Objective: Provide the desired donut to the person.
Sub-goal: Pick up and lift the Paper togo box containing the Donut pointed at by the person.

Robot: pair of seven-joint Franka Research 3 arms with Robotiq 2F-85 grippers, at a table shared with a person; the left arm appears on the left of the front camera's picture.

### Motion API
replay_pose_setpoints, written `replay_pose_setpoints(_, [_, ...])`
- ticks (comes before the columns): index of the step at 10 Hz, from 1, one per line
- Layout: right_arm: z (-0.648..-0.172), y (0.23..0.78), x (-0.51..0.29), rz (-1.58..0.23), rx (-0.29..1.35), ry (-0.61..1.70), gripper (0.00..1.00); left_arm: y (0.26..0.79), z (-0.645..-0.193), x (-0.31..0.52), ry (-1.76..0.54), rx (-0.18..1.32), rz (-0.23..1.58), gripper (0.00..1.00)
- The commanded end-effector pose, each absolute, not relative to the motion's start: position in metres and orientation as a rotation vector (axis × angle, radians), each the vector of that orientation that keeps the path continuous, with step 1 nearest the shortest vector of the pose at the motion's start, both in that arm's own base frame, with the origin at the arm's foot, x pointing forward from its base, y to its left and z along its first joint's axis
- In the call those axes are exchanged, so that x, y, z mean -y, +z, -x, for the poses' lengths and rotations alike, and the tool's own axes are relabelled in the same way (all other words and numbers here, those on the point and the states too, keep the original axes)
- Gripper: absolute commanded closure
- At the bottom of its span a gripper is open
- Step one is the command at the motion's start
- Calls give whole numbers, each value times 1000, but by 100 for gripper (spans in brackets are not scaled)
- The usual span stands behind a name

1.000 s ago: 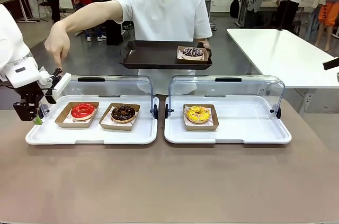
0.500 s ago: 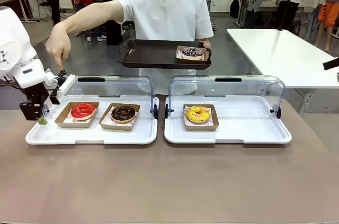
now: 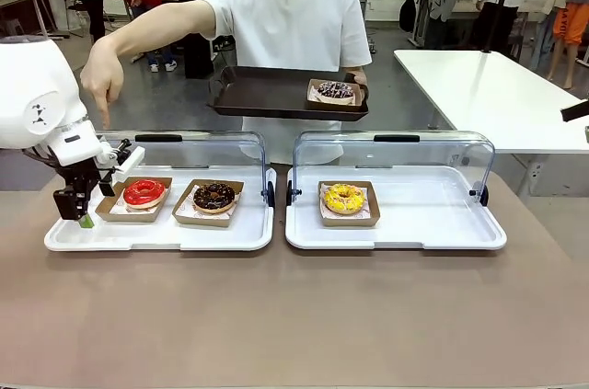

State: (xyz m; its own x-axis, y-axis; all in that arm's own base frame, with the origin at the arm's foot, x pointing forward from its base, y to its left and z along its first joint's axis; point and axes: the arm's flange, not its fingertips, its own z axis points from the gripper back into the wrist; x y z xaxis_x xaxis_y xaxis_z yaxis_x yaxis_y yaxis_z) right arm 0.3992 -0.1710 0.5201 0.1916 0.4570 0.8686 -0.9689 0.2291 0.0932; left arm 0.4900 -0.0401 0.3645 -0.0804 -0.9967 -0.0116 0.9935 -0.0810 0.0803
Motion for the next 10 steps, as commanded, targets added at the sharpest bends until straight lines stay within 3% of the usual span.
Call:
replay_pose_setpoints(1, [-399,520,170,-775,833,1156,0,362,-504,36,-1650,57,-46,0])
replay_pose_setpoints(10, [-399,520,170,-775,833,1156,0,337,-512,29,-1666,117,2,0])
